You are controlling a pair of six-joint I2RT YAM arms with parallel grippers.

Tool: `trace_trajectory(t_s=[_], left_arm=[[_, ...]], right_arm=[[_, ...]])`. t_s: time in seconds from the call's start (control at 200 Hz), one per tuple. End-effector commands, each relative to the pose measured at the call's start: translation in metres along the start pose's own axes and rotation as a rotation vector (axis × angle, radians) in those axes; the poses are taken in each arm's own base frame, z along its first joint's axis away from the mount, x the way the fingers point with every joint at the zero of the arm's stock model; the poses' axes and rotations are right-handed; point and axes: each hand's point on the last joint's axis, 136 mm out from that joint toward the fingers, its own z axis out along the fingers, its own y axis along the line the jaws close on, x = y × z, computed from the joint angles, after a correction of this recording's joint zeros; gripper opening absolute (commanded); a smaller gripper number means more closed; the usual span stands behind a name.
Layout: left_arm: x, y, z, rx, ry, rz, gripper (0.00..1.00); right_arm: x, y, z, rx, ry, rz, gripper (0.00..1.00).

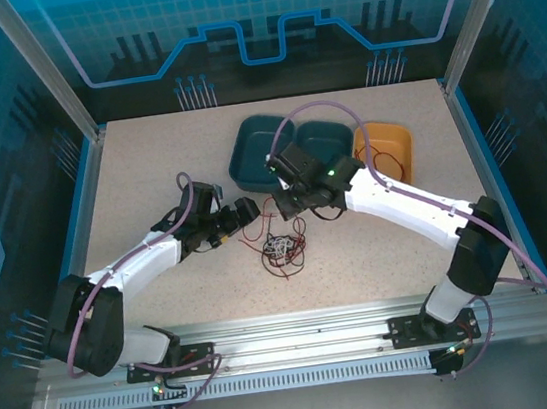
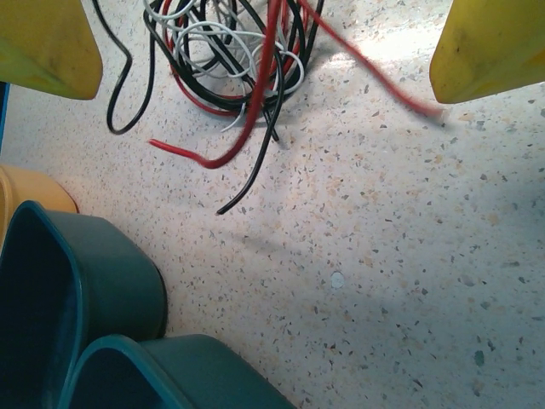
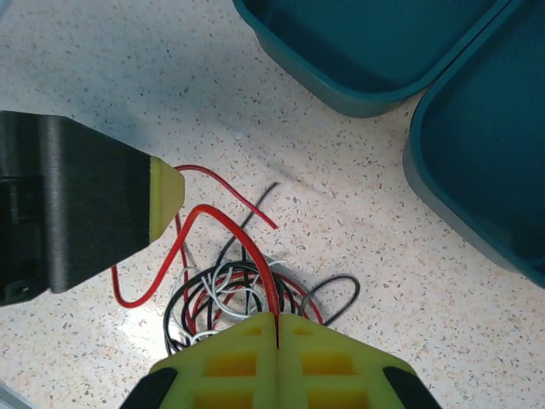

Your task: Untangle the cables

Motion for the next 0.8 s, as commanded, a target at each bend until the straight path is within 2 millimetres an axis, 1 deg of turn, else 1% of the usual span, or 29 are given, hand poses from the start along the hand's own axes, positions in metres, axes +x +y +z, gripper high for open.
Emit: trace_trajectory(t_s=[0.0,0.19,0.375,0.585,0.796], left_arm=[[0.001,-0.006,0.003,0.029,0.014,0.019,0.99],[0.001,-0.005,0.003,0.027,0.013,0.018,0.99],[0.001,-0.005,0.003,0.027,0.015,0.019,0.99],[0.001,-0.006,0.002,0.027,0.016,0.019,0.99],[0.0,-0.004,0.0,0.017,0.007,0.019,0.99]], right_arm=[[-0.017,0.004,-0.027,-0.027,-0.108,0.01,0.0],[-0.031,0.01,-0.055,-0.099,-0.229,0.03,0.0],[-0.043,0.009,-0.09,-0.126,-0.317,0.024,0.0],[-0.05,-0.003,-0.126,-0.098,-0.394,0.02,0.0],[-0.054,-0.021,-0.157,-0.027,-0.462,0.016,0.0]])
